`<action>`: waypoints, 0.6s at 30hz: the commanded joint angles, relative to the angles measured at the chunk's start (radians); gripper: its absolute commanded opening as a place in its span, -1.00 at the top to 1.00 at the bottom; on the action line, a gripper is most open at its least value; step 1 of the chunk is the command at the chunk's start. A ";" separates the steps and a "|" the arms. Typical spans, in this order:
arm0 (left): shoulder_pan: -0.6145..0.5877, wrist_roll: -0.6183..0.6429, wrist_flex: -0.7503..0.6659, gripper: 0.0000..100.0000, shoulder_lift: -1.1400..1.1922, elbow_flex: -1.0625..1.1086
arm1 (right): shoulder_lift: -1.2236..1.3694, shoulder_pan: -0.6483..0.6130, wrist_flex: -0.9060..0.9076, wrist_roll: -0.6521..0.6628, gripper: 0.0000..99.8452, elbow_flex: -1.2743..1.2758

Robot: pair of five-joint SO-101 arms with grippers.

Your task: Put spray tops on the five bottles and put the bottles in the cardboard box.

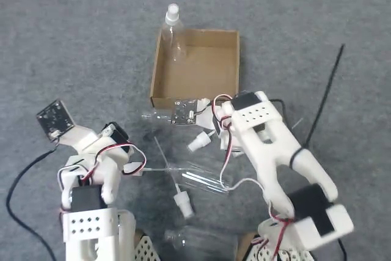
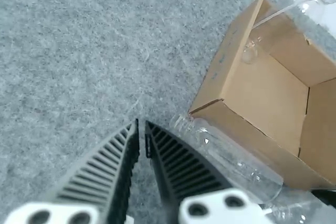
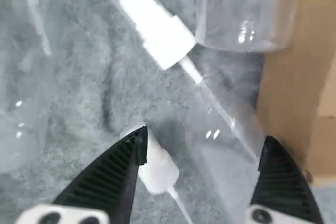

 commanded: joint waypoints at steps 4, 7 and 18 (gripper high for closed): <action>-0.006 -0.012 -0.031 0.97 -0.015 -0.013 | 0.104 0.068 -0.010 0.006 0.43 -0.117; -0.006 -0.012 -0.031 0.97 -0.015 -0.013 | 0.131 0.077 -0.010 0.005 0.43 -0.127; -0.006 -0.012 -0.031 0.97 -0.015 -0.013 | 0.131 0.068 -0.010 0.003 0.73 -0.127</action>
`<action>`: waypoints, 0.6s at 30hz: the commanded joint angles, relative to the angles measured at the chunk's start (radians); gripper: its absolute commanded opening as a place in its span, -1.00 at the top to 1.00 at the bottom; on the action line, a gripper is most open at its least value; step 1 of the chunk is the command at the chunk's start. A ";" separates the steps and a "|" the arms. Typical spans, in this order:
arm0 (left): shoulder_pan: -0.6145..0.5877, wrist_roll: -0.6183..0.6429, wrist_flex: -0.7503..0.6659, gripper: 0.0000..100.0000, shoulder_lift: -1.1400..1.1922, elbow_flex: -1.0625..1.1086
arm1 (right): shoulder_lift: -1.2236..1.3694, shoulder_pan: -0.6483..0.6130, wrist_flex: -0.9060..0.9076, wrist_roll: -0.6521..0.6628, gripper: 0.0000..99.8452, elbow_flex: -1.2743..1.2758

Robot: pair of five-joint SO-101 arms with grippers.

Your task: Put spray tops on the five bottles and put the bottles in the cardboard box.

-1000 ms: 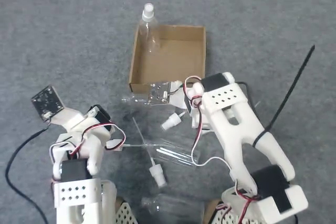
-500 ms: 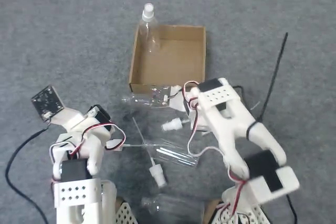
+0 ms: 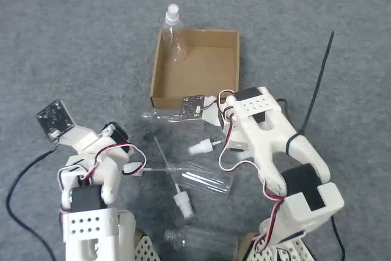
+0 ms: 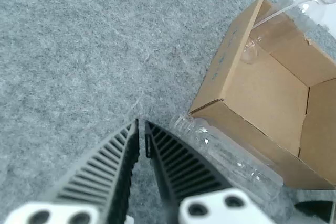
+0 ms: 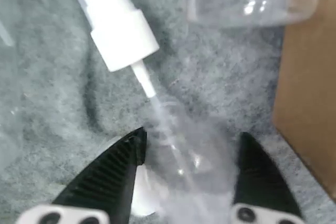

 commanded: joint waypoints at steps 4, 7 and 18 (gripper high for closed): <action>-0.006 -0.012 -0.031 0.97 -0.015 -0.013 | -0.016 0.015 -0.013 0.003 0.73 -0.061; -0.006 -0.012 -0.032 0.97 -0.015 -0.013 | -0.039 0.015 0.010 -0.032 0.73 -0.061; -0.006 -0.012 -0.032 0.97 -0.015 -0.013 | -0.186 0.041 0.128 -0.054 0.73 -0.061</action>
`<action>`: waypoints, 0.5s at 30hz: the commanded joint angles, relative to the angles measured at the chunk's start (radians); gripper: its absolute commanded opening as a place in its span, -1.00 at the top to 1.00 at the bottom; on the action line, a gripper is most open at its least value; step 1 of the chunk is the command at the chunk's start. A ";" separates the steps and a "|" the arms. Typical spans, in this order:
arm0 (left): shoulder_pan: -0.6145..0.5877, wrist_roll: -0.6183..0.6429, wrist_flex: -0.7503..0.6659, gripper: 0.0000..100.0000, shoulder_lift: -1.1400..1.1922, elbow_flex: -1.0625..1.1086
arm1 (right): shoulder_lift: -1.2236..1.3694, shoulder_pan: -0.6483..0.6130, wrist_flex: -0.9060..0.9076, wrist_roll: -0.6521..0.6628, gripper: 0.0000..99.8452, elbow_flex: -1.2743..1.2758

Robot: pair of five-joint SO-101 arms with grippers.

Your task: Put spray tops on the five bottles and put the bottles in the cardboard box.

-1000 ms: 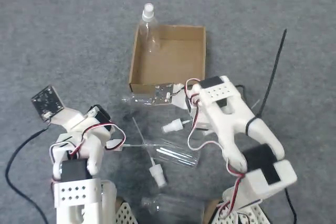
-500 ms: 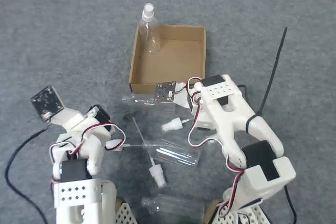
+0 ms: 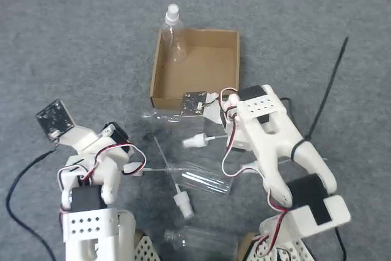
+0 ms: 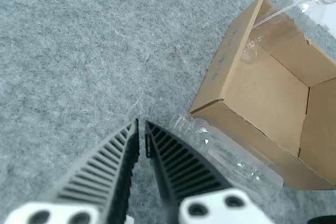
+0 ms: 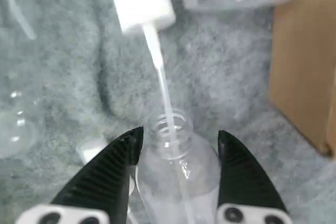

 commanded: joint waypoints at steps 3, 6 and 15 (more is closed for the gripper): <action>-0.006 -0.012 -0.032 0.97 -0.015 -0.013 | -0.081 0.061 0.028 -0.012 0.73 -0.057; -0.006 -0.012 -0.032 0.97 -0.015 -0.013 | -0.081 0.084 0.024 -0.041 0.73 -0.057; -0.006 -0.012 -0.032 0.97 -0.015 -0.013 | -0.079 0.084 0.019 -0.086 0.69 -0.055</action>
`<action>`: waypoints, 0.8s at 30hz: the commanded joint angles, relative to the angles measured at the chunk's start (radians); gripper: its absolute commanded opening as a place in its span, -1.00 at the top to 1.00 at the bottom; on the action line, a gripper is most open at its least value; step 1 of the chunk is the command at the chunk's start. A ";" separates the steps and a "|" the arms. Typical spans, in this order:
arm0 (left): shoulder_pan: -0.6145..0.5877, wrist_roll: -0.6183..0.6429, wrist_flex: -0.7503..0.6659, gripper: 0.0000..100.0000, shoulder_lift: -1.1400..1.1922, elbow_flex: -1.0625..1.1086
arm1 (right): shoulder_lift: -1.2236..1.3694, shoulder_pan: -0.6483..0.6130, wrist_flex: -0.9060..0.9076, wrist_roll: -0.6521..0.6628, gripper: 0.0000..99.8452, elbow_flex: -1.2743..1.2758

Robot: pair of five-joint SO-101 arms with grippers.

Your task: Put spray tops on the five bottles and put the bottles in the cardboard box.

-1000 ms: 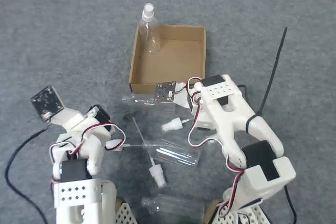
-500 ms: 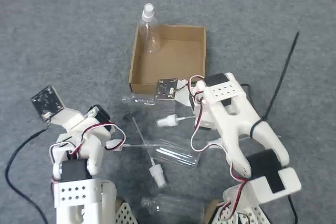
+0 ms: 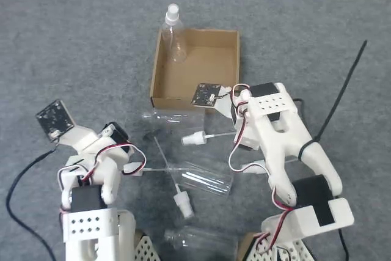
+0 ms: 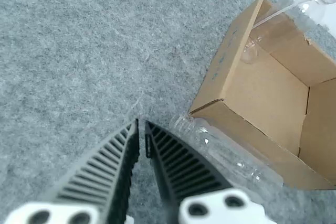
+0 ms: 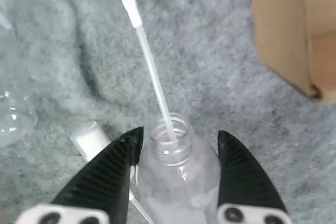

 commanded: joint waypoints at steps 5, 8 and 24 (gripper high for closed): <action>-0.006 -0.012 -0.032 0.97 -0.015 -0.013 | -0.073 0.013 0.004 -0.009 0.46 -0.054; -0.006 -0.012 -0.032 0.97 -0.015 -0.013 | -0.073 0.012 0.005 -0.009 0.41 -0.054; -0.006 -0.012 -0.034 0.97 -0.015 -0.012 | -0.073 0.019 -0.096 0.097 0.41 0.046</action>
